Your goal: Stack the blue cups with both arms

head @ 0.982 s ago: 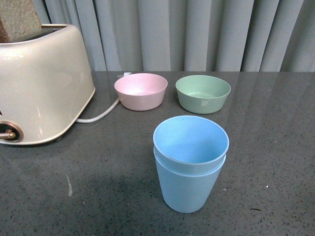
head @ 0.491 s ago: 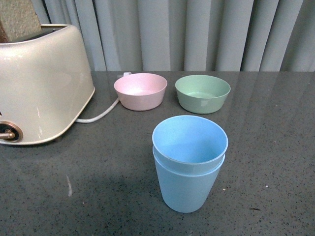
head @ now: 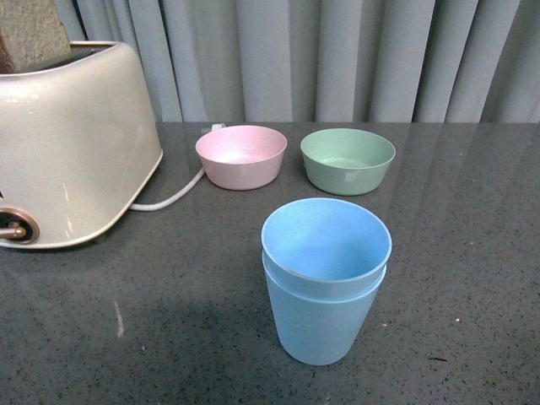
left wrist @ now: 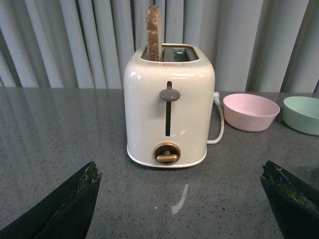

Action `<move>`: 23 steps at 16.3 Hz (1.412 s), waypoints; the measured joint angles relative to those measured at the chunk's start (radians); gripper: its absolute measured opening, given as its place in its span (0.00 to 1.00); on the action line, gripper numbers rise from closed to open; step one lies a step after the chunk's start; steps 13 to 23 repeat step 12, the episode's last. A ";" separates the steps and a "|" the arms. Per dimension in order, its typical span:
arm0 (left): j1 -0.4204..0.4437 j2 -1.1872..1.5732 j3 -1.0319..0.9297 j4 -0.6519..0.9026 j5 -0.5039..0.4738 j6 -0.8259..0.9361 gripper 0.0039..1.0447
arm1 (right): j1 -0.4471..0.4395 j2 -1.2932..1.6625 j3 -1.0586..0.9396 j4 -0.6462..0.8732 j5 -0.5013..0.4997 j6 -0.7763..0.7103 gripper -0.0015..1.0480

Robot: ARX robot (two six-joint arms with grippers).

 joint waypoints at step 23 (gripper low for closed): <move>0.000 0.000 0.000 0.000 0.000 0.000 0.94 | 0.000 0.000 0.000 0.000 0.000 0.000 0.94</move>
